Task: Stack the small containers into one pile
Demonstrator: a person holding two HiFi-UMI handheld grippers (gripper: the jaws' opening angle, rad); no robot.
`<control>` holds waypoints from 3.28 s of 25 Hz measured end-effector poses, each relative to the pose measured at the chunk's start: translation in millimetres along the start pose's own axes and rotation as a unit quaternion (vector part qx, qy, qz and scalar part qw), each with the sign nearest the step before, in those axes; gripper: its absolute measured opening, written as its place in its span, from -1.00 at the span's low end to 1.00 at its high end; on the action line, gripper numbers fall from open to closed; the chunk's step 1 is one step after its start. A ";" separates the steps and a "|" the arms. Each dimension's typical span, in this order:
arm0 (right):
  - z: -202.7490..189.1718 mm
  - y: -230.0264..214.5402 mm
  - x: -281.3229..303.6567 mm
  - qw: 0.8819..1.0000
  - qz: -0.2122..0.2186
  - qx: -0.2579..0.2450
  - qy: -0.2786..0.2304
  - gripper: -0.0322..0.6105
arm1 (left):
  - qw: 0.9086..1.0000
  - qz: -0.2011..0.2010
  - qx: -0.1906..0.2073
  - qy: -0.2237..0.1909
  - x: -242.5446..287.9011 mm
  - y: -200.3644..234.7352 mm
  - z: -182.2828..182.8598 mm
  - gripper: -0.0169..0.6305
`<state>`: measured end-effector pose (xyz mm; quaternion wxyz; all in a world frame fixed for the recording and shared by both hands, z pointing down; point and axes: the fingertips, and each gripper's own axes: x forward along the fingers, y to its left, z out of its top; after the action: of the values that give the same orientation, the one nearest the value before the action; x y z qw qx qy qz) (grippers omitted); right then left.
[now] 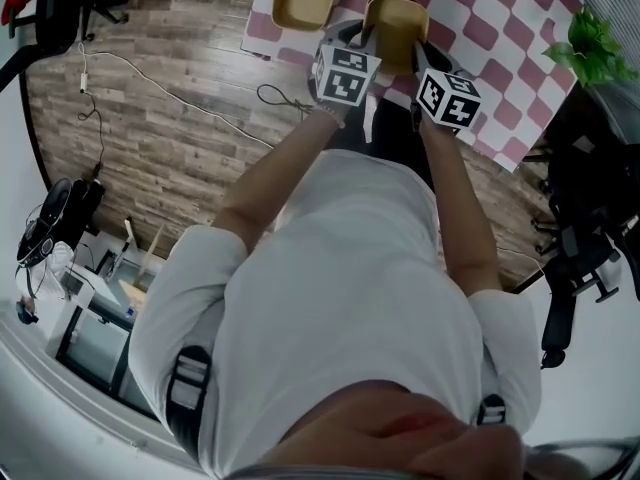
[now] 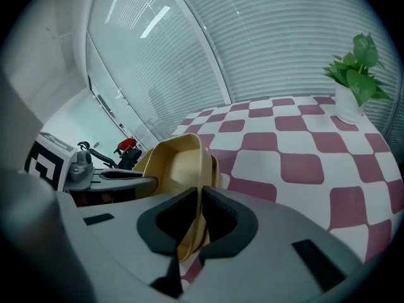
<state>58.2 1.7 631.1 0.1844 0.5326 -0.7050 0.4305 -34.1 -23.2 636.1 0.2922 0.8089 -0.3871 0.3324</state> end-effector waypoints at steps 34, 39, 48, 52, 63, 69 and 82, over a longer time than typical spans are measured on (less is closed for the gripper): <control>3.5 -12.2 19.4 0.994 -0.021 -0.109 0.006 -0.79 | 1.000 0.009 0.025 -0.004 6.4 11.4 -6.5 -0.83; 28.7 -2.4 0.1 0.995 -0.022 -0.094 -0.027 -0.79 | 0.999 0.013 0.017 -0.027 -12.7 13.1 18.0 -0.82; 98.2 27.3 -55.5 0.981 -0.032 -0.144 -0.127 -0.79 | 0.993 0.000 0.027 -0.112 -63.7 4.5 83.5 -0.82; 118.8 39.8 -80.8 0.974 -0.030 -0.157 -0.162 -0.79 | 0.988 -0.012 0.028 -0.150 -87.1 -4.6 107.2 -0.82; 141.1 59.3 -92.0 0.970 -0.025 -0.148 -0.189 -0.79 | 0.982 -0.023 0.060 -0.178 -110.1 -3.4 138.4 -0.82; 139.5 84.5 -76.6 0.971 -0.002 -0.151 -0.185 -0.79 | 0.983 -0.003 0.055 -0.177 -120.8 19.8 132.6 -0.82; 134.3 147.0 -40.8 0.969 0.052 -0.173 -0.166 -0.79 | 0.982 0.048 0.026 -0.180 -151.2 78.3 115.6 -0.82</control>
<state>-33.9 -72.9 466.0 0.1315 0.5195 -0.8161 0.2164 -134.8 -83.7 467.2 0.1799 0.8433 -0.4631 0.2050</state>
